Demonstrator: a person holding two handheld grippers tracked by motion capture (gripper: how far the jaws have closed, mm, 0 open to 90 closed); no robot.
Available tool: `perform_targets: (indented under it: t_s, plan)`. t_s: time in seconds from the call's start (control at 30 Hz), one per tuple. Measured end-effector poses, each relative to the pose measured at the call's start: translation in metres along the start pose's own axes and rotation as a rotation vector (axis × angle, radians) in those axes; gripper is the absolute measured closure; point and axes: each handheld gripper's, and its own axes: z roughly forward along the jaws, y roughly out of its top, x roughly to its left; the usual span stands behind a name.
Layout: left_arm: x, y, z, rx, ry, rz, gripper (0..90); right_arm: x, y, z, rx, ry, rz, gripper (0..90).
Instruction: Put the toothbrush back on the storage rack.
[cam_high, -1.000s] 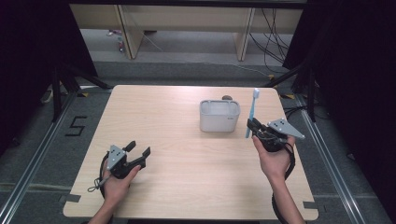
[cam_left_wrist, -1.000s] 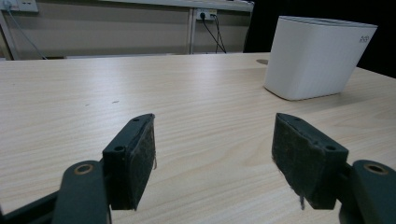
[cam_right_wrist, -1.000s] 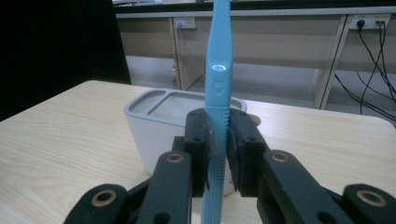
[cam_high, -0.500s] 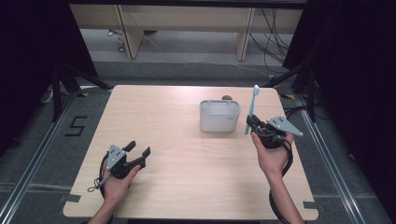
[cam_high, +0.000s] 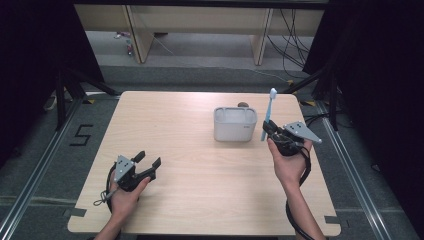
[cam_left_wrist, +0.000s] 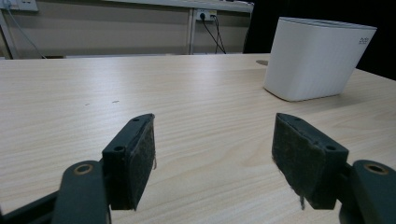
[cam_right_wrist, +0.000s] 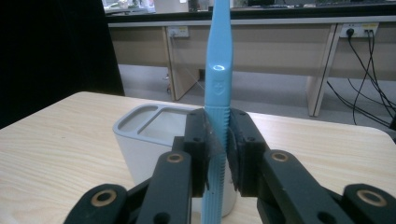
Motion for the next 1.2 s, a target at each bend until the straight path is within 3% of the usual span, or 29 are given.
perform_targets:
  t_s: [0.07,0.27,0.33,0.43,0.67,1.2]
  plan:
    - [0.0,0.0,0.0,-0.002,-0.003,-0.001,29.5,0.002,0.001,0.001,0.008,-0.003,0.016,79.0]
    - [0.0,0.0,0.0,0.003,-0.002,0.0,29.4,0.002,0.002,0.005,-0.009,-0.007,0.0,79.0]
    - [0.0,0.0,0.0,0.002,-0.002,0.0,29.4,0.004,0.004,0.006,0.003,-0.004,0.025,79.0]
    - [0.001,0.0,0.0,0.004,-0.001,0.003,29.4,0.003,0.004,0.008,-0.01,-0.004,-0.007,79.0]
    - [0.002,0.0,0.002,-0.021,-0.016,0.003,29.4,0.005,0.006,0.012,-0.009,-0.004,0.006,79.0]
    - [0.002,0.0,0.002,-0.021,-0.016,0.005,29.4,0.007,0.01,0.021,-0.019,-0.013,0.002,79.0]
